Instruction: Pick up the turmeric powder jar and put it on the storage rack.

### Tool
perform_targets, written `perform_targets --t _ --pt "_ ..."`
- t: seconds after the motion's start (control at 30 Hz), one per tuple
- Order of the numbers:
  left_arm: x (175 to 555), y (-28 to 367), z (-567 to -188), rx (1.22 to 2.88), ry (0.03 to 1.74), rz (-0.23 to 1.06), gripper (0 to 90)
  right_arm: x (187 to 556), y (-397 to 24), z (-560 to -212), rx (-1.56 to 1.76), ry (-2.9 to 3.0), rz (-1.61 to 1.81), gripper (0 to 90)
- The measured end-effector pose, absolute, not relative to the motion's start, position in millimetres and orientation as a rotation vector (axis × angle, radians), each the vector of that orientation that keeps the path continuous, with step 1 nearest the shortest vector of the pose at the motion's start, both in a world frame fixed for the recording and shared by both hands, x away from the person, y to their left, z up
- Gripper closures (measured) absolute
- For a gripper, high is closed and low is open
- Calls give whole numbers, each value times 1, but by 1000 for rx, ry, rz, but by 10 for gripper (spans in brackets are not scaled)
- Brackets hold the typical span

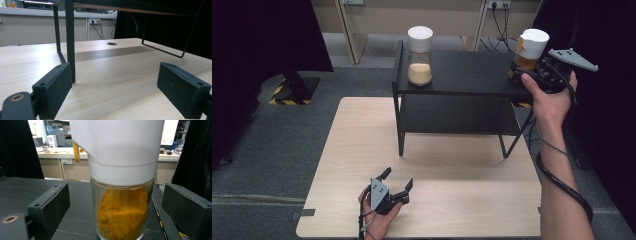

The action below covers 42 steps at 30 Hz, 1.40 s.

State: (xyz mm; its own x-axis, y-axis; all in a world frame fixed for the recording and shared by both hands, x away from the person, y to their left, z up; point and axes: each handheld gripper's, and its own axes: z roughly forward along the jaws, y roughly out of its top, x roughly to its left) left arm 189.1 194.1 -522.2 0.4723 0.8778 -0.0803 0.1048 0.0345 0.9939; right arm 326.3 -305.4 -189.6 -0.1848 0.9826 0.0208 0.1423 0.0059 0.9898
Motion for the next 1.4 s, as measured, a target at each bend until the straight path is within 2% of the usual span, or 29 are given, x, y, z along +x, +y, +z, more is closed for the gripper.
perform_targets --t 0.77,1.4 --pt "189 193 -522 1429 925 753 121 296 -317 -196 1161 1520 1304 67" --pt "188 192 -522 1435 924 765 122 266 -325 -231 1116 1534 1328 67"
